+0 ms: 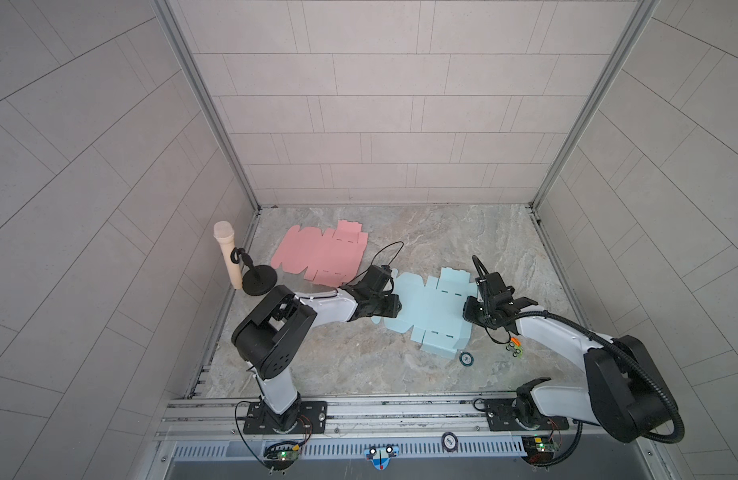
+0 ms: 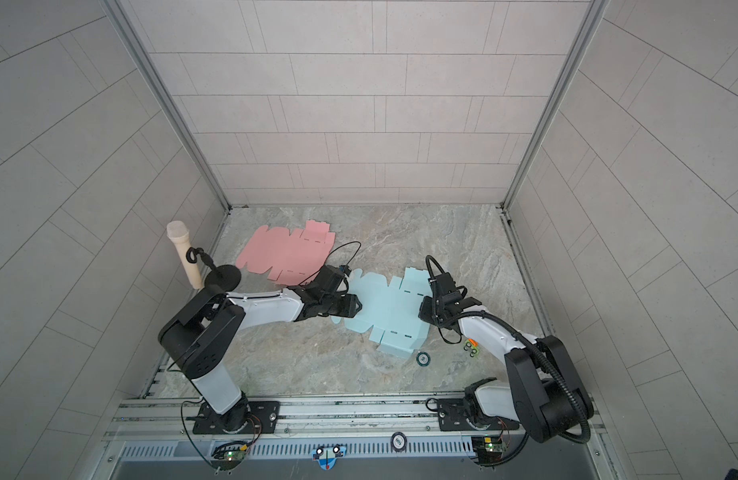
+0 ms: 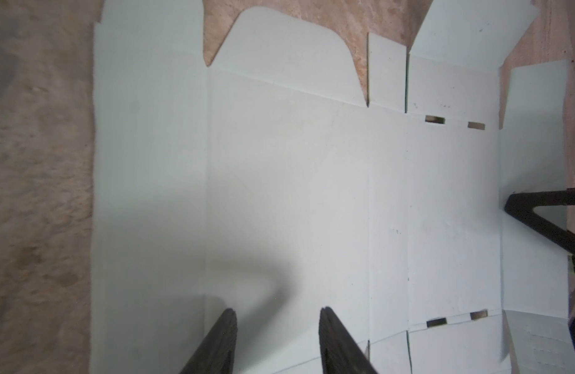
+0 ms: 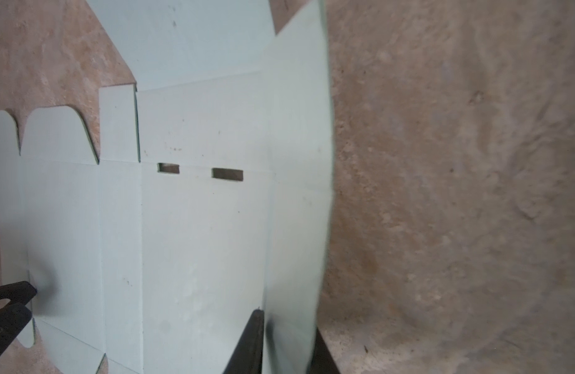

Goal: Fold the paper box
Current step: 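Hold the blank flat with both grippers at its opposite edges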

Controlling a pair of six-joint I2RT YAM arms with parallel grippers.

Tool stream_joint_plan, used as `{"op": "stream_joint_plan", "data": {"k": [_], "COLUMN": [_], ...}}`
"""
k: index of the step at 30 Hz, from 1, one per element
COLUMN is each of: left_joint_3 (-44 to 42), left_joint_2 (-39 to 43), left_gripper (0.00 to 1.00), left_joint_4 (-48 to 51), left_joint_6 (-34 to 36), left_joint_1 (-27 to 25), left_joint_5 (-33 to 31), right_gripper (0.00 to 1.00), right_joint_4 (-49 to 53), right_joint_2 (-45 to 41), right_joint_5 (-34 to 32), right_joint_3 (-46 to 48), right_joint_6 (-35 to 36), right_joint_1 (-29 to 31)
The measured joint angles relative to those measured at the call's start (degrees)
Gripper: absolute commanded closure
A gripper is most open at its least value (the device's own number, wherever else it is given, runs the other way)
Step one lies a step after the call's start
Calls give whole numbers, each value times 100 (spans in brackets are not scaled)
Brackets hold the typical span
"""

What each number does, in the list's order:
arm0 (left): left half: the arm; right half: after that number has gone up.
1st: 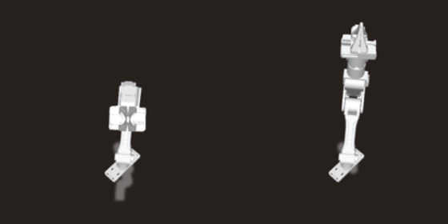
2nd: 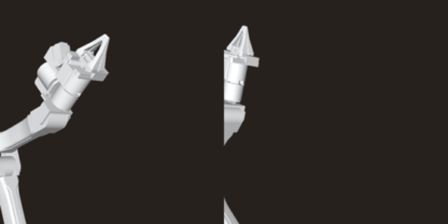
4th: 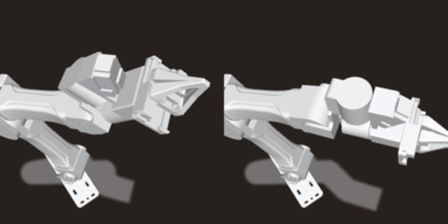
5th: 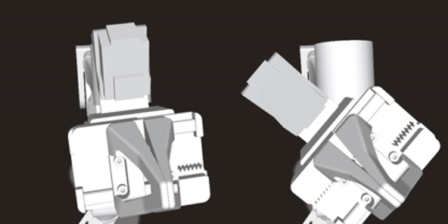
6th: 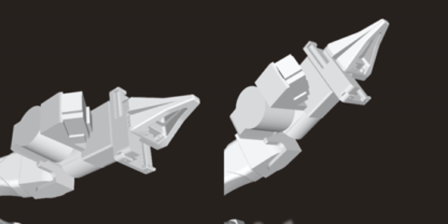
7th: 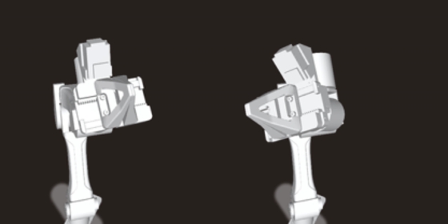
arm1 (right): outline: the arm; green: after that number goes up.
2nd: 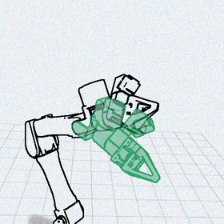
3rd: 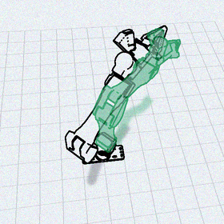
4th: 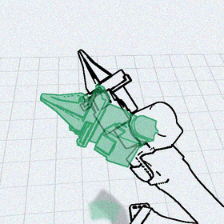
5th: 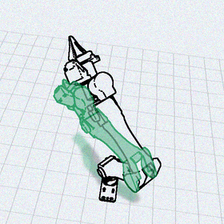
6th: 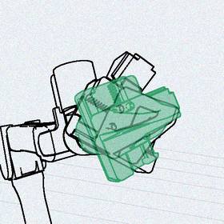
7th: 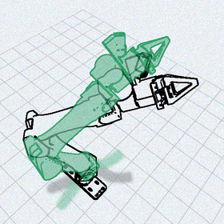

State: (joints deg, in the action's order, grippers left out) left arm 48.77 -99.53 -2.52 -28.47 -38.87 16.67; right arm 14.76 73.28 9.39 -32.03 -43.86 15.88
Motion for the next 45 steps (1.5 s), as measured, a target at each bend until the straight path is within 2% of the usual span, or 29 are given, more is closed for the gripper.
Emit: {"op": "stream_joint_plan", "data": {"k": [10, 20, 24, 30, 37, 45], "left_joint_3": [-28, -72, -186, -564, -831, -756], "left_joint_2": [0, 0, 98, 494, 1014, 1099], "left_gripper": [54, 54, 54, 54, 52, 50], "left_joint_4": [-79, -173, -199, -59, 74, 114], "left_joint_6": [0, -11, -15, -24, -57, -61], "left_joint_1": [0, 0, 0, 0, 2, 181], "left_joint_5": [24, 92, 120, 122, 109, 160], "right_gripper": [83, 89, 90, 90, 90, 79], "right_joint_4": [-273, -282, -22, 654, 1082, 1270], "right_joint_2": [-68, -199, -153, 498, 1034, 1344], "right_joint_5": [140, 162, 144, 127, 157, 153], "right_joint_3": [332, 341, 157, -721, -1193, -1543], "right_joint_6": [-387, -400, -177, 501, 1040, 1333], "right_joint_1": [-111, -111, -114, -116, -48, -24]}}
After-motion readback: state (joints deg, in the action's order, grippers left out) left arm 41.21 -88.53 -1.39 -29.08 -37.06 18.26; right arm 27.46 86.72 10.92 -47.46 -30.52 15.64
